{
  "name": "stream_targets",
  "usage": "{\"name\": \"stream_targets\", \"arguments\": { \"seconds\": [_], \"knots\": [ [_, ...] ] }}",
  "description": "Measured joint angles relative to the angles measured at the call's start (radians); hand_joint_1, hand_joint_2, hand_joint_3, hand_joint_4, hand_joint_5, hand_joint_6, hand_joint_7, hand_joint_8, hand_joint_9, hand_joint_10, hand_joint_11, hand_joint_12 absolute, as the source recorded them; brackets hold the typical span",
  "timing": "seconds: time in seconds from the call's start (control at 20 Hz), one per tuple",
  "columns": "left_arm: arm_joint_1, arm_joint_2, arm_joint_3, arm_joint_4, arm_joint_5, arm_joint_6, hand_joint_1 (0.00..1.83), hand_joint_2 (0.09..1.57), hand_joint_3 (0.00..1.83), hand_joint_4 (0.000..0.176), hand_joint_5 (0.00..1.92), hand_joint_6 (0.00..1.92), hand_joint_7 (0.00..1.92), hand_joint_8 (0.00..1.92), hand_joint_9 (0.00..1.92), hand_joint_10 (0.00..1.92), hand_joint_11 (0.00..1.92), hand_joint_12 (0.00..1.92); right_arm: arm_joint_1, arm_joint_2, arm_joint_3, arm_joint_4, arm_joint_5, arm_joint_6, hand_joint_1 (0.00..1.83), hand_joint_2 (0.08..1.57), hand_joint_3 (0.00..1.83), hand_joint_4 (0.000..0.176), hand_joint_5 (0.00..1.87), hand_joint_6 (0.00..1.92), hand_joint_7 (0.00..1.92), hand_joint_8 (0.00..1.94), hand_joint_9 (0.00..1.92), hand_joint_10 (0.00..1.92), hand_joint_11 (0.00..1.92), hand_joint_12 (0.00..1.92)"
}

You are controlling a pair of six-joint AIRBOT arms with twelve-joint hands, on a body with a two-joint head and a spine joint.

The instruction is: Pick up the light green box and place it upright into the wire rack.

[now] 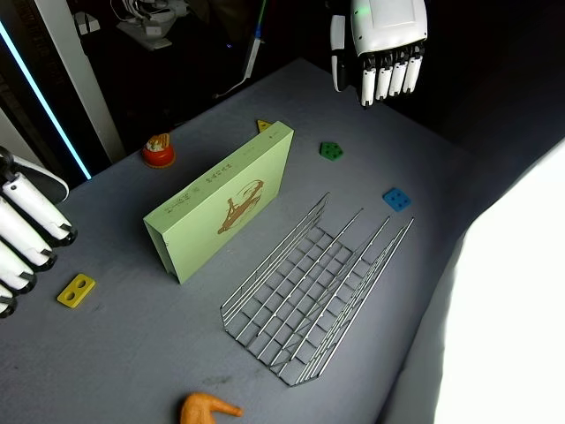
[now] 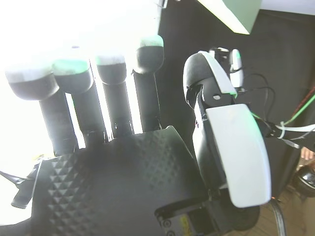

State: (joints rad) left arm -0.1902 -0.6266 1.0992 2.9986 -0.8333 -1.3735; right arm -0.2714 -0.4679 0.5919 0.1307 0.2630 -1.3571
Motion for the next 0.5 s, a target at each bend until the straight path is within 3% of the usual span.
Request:
{"name": "stream_targets", "arguments": {
  "seconds": [0.05, 0.3, 0.5],
  "knots": [
    [0.0, 0.0, 0.003, 0.0, -0.002, 0.002, 0.35, 1.23, 0.04, 0.0, 0.11, 0.01, 0.12, 0.0, 0.13, 0.01, 0.0, 0.55, 0.0, 0.0, -0.002, 0.004, 0.0, -0.001, 0.67, 1.02, 0.02, 0.0, 0.13, 0.06, 0.19, 0.0, 0.16, 0.12, 0.0, 0.92],
    [0.0, 0.0, -0.002, -0.001, -0.002, 0.004, 0.31, 1.24, 0.02, 0.0, 0.12, 0.0, 0.12, 0.0, 0.13, 0.0, 0.0, 0.56, 0.0, 0.0, -0.03, 0.003, 0.021, -0.055, 0.67, 1.03, 0.01, 0.0, 0.16, 0.02, 0.19, 0.0, 0.19, 0.06, 0.0, 0.87],
    [0.02, 0.0, 0.01, 0.0, 0.0, 0.005, 0.34, 1.25, 0.01, 0.0, 0.12, 0.0, 0.12, 0.0, 0.14, 0.01, 0.0, 0.62, 0.0, -0.002, -0.037, 0.002, 0.035, 0.029, 0.74, 1.0, 0.0, 0.0, 0.13, 0.01, 0.16, 0.0, 0.17, 0.03, 0.0, 0.83]
  ]
}}
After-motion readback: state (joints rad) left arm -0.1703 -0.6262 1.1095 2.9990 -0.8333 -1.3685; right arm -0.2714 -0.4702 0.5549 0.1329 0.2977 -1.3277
